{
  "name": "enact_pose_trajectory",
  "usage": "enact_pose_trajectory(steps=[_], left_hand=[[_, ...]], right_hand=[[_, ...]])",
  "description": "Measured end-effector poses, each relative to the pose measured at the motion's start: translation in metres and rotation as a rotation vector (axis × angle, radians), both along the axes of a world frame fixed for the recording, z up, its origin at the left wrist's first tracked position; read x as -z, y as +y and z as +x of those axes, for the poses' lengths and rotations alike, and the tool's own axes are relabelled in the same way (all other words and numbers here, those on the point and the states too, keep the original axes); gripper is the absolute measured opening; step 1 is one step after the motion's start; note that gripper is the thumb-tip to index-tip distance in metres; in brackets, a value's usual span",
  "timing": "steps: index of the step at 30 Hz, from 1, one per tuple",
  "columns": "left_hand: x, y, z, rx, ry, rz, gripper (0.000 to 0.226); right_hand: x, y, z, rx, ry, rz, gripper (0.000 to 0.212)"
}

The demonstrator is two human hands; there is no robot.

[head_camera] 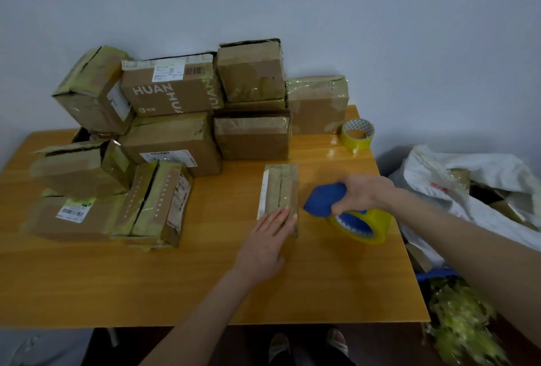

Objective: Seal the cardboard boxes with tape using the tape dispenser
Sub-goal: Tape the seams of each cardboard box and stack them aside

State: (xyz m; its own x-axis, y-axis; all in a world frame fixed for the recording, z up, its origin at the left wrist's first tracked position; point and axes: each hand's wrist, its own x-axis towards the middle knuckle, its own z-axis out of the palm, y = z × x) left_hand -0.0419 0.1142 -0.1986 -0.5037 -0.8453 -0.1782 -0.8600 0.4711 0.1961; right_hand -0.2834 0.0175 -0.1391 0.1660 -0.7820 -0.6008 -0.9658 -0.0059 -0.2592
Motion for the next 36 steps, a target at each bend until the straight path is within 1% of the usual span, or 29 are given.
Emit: enact_pose_trajectory(steps=[1, 3, 4, 6, 8, 9, 10, 12, 14, 16, 17, 18, 20, 22, 24, 25, 26, 27, 29, 31, 33, 36], left_hand=[[0.0, 0.0, -0.001, -0.005, -0.005, -0.001, 0.085], [0.0, 0.0, -0.006, -0.017, -0.013, -0.005, 0.084], [0.0, 0.002, -0.009, -0.026, -0.013, -0.009, 0.083], [0.0, 0.004, -0.014, -0.046, -0.009, -0.013, 0.083], [-0.002, 0.004, -0.017, -0.057, -0.008, -0.007, 0.084], [-0.002, 0.004, -0.017, -0.06, -0.004, -0.003, 0.084], [-0.002, 0.004, -0.018, -0.061, -0.002, -0.002, 0.084], [-0.001, 0.004, -0.018, -0.063, -0.002, 0.011, 0.084], [0.0, 0.004, -0.017, -0.07, -0.003, 0.027, 0.085], [-0.002, 0.003, -0.015, -0.07, 0.004, 0.057, 0.086], [-0.003, 0.002, -0.013, -0.072, 0.029, 0.084, 0.085], [-0.006, 0.003, -0.011, -0.097, 0.092, 0.113, 0.082], [-0.012, 0.007, -0.001, -0.206, 0.273, 0.11, 0.077], [-0.016, 0.012, 0.011, -0.379, 0.426, 0.039, 0.072], [-0.015, 0.018, 0.021, -0.561, 0.521, 0.019, 0.064], [-0.013, 0.02, 0.023, -0.63, 0.535, 0.044, 0.062], [-0.011, 0.021, 0.022, -0.668, 0.538, 0.07, 0.06], [-0.009, 0.021, 0.02, -0.685, 0.544, 0.094, 0.059], [-0.007, 0.018, 0.009, -0.693, 0.594, 0.138, 0.059], [-0.005, 0.009, -0.004, -0.716, 0.635, 0.187, 0.057], [-0.003, 0.002, -0.013, -0.755, 0.655, 0.239, 0.048], [-0.001, -0.001, -0.014, -0.769, 0.724, 0.288, 0.034]], right_hand=[[-0.002, 0.0, -0.007, 0.131, -0.128, -0.025, 0.055], [-0.001, 0.005, -0.016, 0.425, -0.4, -0.064, 0.043], [0.003, 0.009, -0.017, 0.56, -0.503, -0.066, 0.038], [0.021, 0.017, -0.017, 0.79, -0.632, -0.025, 0.038], [0.041, 0.025, -0.015, 0.982, -0.756, 0.05, 0.052], [0.047, 0.029, -0.013, 1.056, -0.804, 0.099, 0.053], [0.051, 0.032, -0.011, 1.118, -0.842, 0.139, 0.05], [0.054, 0.037, -0.008, 1.166, -0.861, 0.201, 0.038], [0.058, 0.037, -0.007, 1.145, -0.794, 0.186, 0.039], [0.058, 0.036, -0.01, 1.084, -0.703, 0.11, 0.044], [0.057, 0.037, -0.013, 1.047, -0.666, 0.066, 0.046], [0.058, 0.038, -0.017, 1.012, -0.63, 0.041, 0.046], [0.056, 0.043, -0.021, 0.908, -0.545, 0.021, 0.043], [0.053, 0.047, -0.023, 0.744, -0.4, -0.05, 0.042], [0.049, 0.054, -0.013, 0.555, -0.247, -0.253, 0.037], [0.044, 0.06, -0.003, 0.496, -0.229, -0.35, 0.04], [0.039, 0.066, 0.012, 0.449, -0.263, -0.406, 0.045], [0.037, 0.074, 0.03, 0.398, -0.319, -0.41, 0.049], [0.041, 0.087, 0.067, 0.32, -0.429, -0.343, 0.056], [0.055, 0.093, 0.096, 0.28, -0.487, -0.305, 0.065], [0.065, 0.093, 0.111, 0.31, -0.468, -0.293, 0.071], [0.069, 0.093, 0.12, 0.384, -0.449, -0.286, 0.074]])
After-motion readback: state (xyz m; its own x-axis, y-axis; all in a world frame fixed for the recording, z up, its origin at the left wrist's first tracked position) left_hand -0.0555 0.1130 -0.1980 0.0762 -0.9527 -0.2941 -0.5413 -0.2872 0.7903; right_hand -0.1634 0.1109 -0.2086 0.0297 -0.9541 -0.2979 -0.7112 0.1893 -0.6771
